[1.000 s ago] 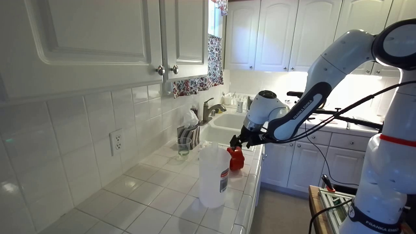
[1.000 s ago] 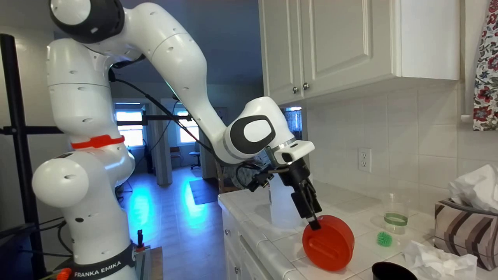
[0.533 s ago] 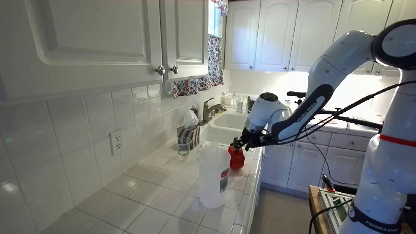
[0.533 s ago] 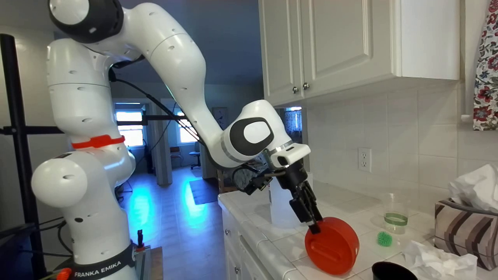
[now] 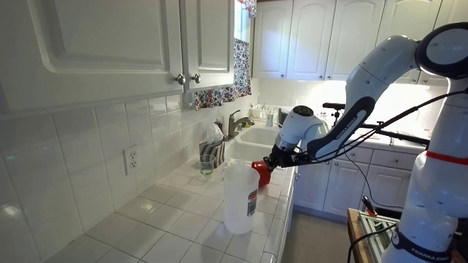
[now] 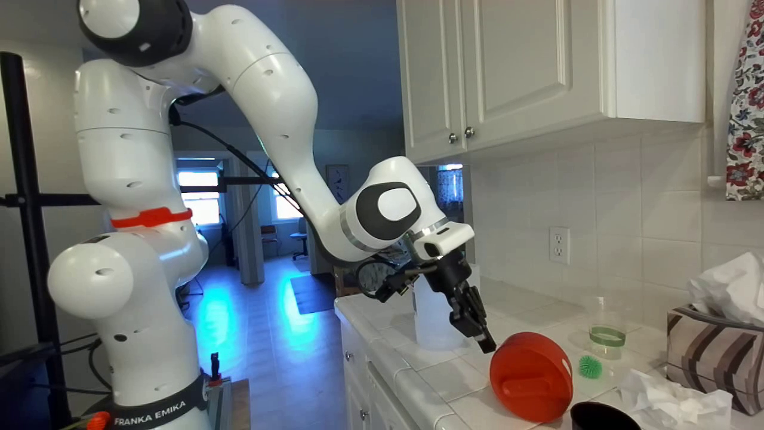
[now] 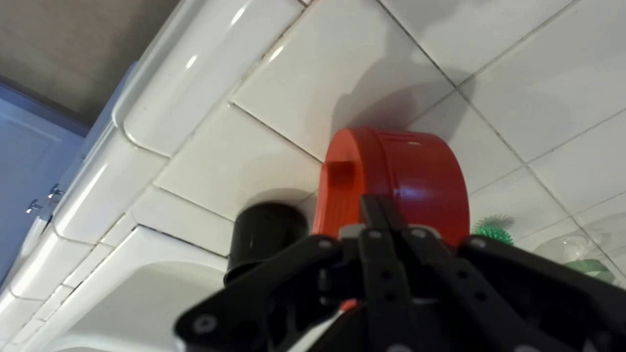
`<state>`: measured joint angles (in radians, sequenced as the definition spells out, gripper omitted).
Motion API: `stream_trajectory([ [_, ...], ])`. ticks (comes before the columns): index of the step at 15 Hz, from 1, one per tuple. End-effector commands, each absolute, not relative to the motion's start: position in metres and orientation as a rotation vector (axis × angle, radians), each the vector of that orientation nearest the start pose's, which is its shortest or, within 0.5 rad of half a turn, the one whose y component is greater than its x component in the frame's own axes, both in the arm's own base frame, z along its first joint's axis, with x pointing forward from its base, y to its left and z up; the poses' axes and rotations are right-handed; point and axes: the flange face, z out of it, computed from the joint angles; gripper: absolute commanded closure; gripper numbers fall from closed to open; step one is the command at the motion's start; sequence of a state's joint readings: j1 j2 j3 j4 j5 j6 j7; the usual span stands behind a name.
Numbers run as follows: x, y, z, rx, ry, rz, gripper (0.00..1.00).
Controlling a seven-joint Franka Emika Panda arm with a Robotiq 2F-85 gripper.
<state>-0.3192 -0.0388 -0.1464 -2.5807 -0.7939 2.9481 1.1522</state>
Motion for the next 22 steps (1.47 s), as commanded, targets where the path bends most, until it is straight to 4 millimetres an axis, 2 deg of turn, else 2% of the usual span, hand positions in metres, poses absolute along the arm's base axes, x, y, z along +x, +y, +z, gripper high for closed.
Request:
stream_trajectory([
  [1,0.439,-0.169,0.302,-2.896,1.359,-0.763,1.00],
  [3,0.441,-0.170,0.303,-2.899,1.357,-0.770,0.97],
  [4,0.440,-0.169,0.306,-2.894,1.357,-0.779,0.73],
  [6,0.439,-0.166,0.318,-2.895,1.323,-0.806,0.69],
  [7,0.439,-0.165,0.322,-2.898,1.305,-0.813,0.63],
  [11,0.441,-0.167,0.325,-2.973,1.252,-0.790,0.34],
  [14,0.443,-0.174,0.323,-3.032,1.225,-0.775,0.05],
  [15,0.446,-0.178,0.325,-3.043,1.223,-0.798,0.00],
  [22,0.465,-0.191,0.330,-3.151,1.123,-0.925,0.00],
])
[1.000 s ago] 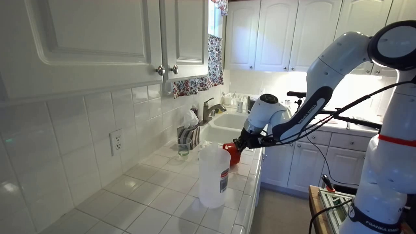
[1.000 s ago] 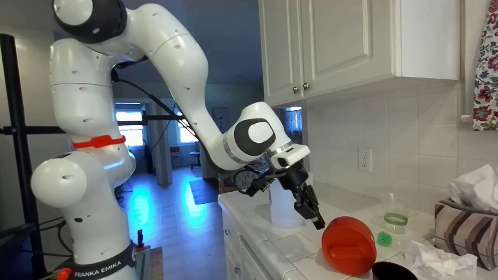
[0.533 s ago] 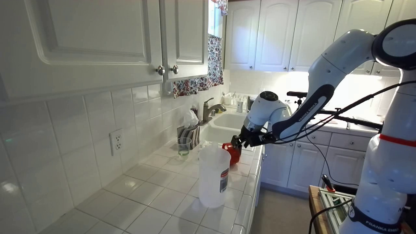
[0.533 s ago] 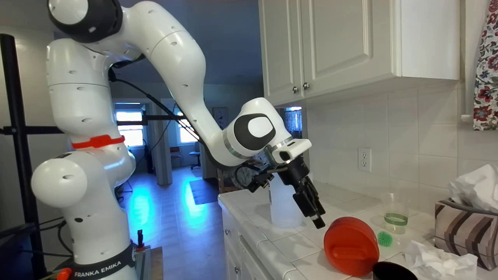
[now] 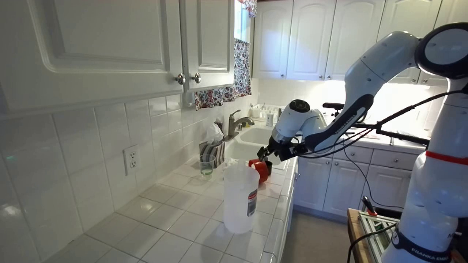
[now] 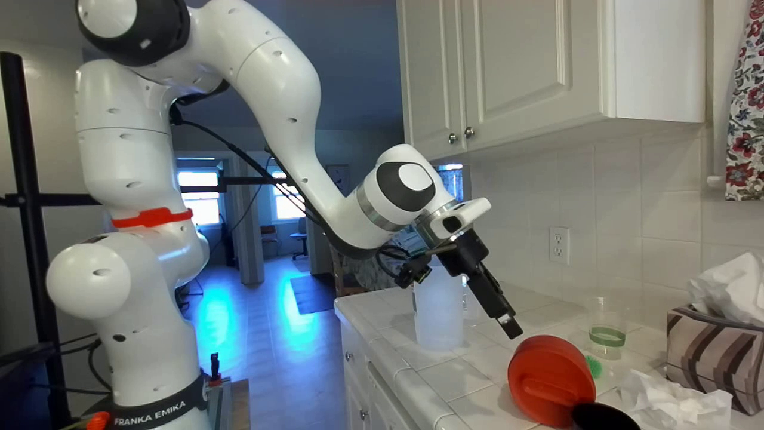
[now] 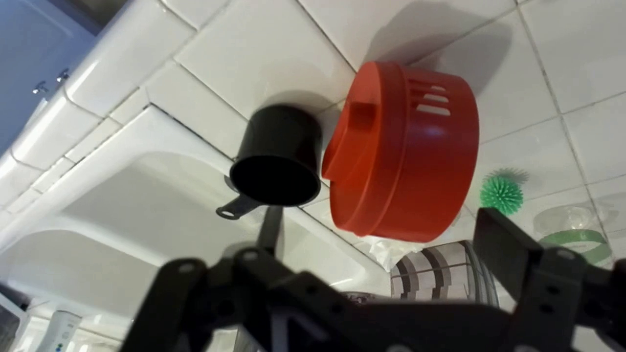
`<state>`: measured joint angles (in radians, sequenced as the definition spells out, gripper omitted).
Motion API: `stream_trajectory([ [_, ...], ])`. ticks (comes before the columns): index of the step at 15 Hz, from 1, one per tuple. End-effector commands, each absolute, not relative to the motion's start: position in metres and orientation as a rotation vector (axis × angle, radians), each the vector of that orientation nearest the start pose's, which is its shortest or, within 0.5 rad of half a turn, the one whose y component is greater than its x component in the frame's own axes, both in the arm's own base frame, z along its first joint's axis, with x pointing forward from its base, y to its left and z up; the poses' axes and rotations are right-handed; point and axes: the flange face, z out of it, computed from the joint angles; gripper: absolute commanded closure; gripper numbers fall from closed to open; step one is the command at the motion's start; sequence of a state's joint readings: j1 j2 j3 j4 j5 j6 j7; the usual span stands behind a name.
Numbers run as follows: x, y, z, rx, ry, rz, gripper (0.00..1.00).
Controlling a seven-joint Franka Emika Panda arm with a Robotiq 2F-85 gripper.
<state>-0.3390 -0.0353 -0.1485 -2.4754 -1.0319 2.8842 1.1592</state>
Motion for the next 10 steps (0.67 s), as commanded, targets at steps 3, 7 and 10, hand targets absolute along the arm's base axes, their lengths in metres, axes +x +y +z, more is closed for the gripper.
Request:
stream_trajectory([
  [3,0.471,-0.190,0.321,-3.158,1.110,-0.932,0.00],
  [7,0.480,-0.192,0.309,-3.150,1.129,-0.948,0.00],
  [10,0.491,-0.193,0.306,-3.116,1.149,-1.020,0.00],
])
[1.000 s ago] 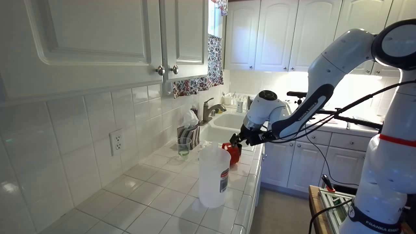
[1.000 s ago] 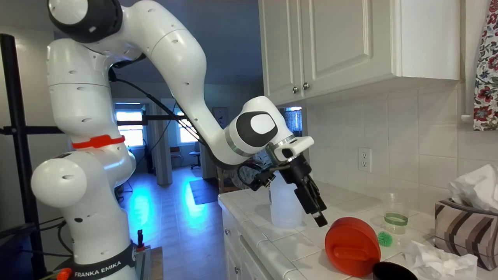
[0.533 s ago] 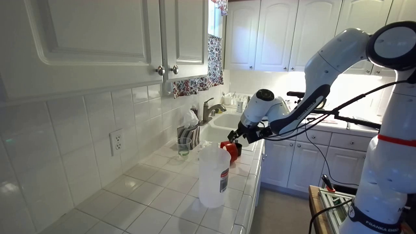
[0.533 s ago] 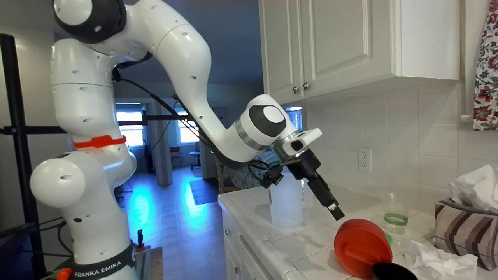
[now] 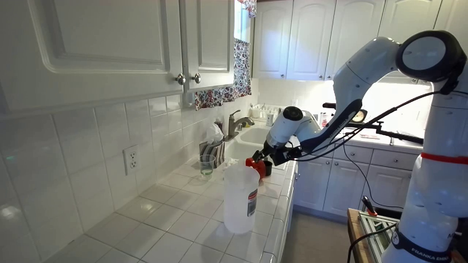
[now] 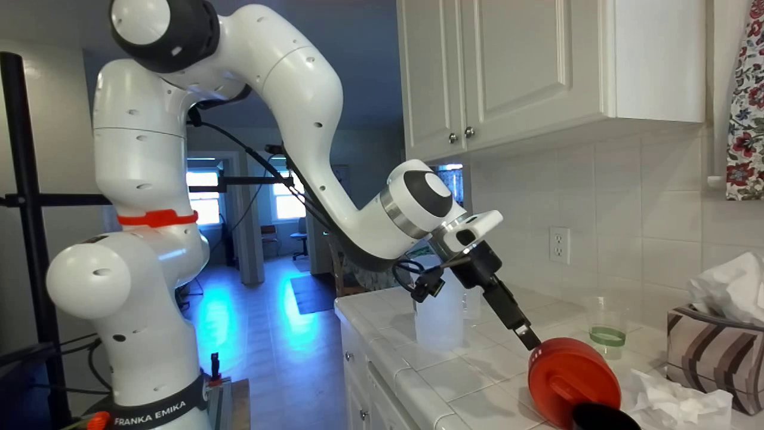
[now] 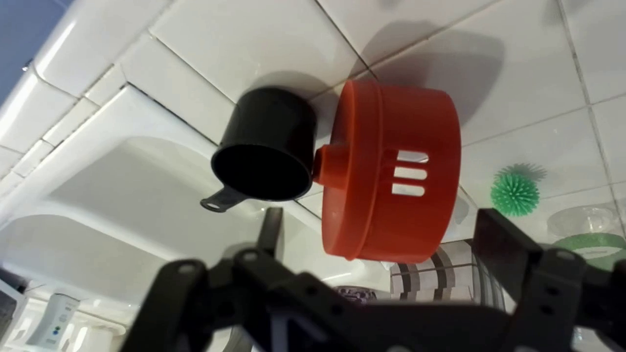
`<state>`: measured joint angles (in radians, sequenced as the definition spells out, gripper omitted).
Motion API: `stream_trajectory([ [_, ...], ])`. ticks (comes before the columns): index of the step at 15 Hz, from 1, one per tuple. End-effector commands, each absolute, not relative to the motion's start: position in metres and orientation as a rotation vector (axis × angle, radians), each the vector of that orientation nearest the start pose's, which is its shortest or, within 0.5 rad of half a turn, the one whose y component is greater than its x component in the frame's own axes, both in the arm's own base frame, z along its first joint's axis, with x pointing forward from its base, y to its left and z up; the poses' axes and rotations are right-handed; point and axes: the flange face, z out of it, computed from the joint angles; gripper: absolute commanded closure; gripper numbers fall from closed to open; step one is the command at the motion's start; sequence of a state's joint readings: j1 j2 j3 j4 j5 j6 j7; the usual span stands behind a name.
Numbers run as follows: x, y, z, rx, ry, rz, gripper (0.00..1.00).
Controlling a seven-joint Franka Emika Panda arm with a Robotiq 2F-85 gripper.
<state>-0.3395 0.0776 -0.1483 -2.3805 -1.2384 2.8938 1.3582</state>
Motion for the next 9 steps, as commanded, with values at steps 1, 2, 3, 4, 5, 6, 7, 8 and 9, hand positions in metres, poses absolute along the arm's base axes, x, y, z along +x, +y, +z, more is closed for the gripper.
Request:
stream_trajectory([
  [1,0.494,-0.193,0.306,-3.113,1.150,-1.049,0.00],
  [2,0.498,-0.192,0.304,-3.109,1.148,-1.072,0.00],
  [3,0.500,-0.192,0.302,-3.109,1.147,-1.090,0.00],
  [4,0.503,-0.191,0.299,-3.113,1.141,-1.099,0.00],
  [5,0.505,-0.189,0.294,-3.119,1.132,-1.099,0.00],
  [6,0.506,-0.188,0.291,-3.125,1.124,-1.100,0.00],
  [7,0.506,-0.186,0.285,-3.136,1.114,-1.085,0.00],
  [8,0.506,-0.185,0.279,-3.146,1.108,-1.070,0.00],
  [9,0.506,-0.185,0.275,-3.153,1.102,-1.062,0.00],
])
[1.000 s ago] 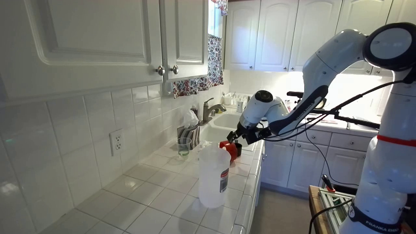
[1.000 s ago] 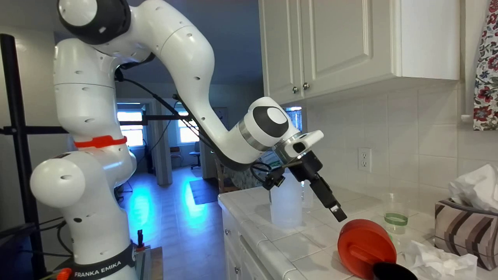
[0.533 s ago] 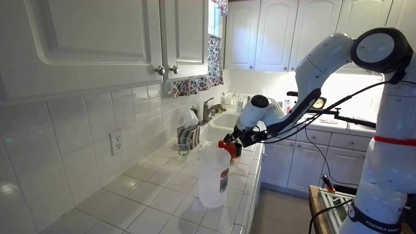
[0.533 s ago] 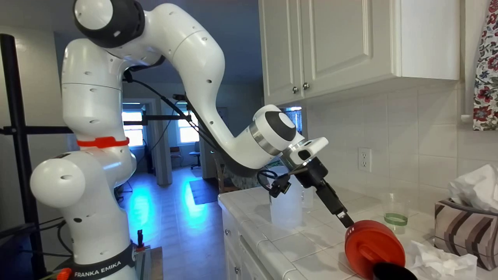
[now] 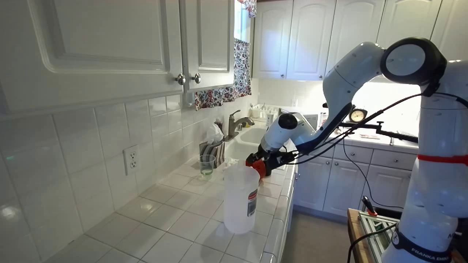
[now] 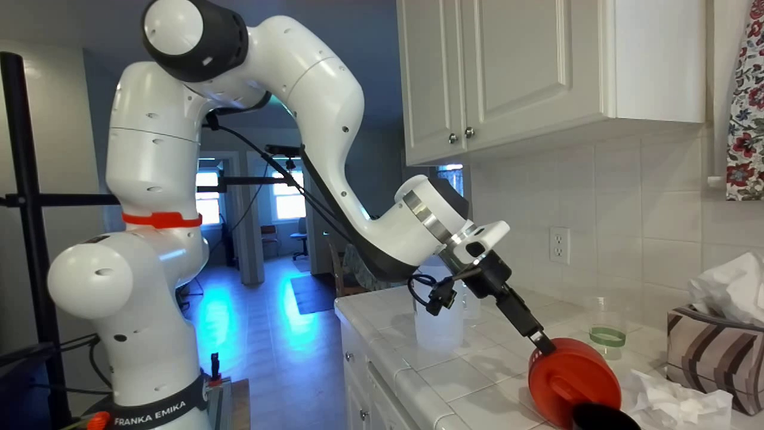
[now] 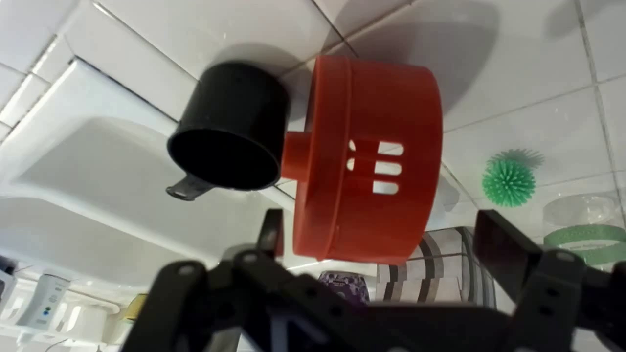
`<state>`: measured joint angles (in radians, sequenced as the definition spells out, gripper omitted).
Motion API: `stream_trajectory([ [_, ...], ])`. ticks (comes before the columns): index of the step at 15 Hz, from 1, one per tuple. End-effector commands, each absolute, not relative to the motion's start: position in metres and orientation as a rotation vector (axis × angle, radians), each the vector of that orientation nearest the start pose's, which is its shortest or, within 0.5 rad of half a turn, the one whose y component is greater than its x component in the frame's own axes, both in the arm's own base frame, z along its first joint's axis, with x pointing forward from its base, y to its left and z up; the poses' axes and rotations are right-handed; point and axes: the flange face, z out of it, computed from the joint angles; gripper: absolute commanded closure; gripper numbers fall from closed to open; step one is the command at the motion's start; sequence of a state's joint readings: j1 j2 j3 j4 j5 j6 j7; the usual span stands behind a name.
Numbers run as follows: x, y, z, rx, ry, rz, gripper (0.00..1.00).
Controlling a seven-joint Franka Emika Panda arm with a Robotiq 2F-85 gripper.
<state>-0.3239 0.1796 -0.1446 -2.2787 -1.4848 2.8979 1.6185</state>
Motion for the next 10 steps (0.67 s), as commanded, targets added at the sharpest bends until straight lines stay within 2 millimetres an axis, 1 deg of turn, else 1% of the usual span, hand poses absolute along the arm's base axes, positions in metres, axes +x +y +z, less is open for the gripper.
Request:
stream_trajectory([
  [1,0.506,-0.184,0.271,-3.162,1.094,-1.048,0.16],
  [3,0.506,-0.183,0.265,-3.180,1.083,-1.025,0.34],
  [4,0.506,-0.182,0.264,-3.183,1.081,-1.014,0.42],
  [5,0.506,-0.179,0.265,-3.181,1.082,-1.010,0.51],
  [6,0.505,-0.176,0.267,-3.183,1.071,-0.997,0.58],
  [10,0.501,-0.159,0.271,-3.221,0.992,-0.902,0.59],
])
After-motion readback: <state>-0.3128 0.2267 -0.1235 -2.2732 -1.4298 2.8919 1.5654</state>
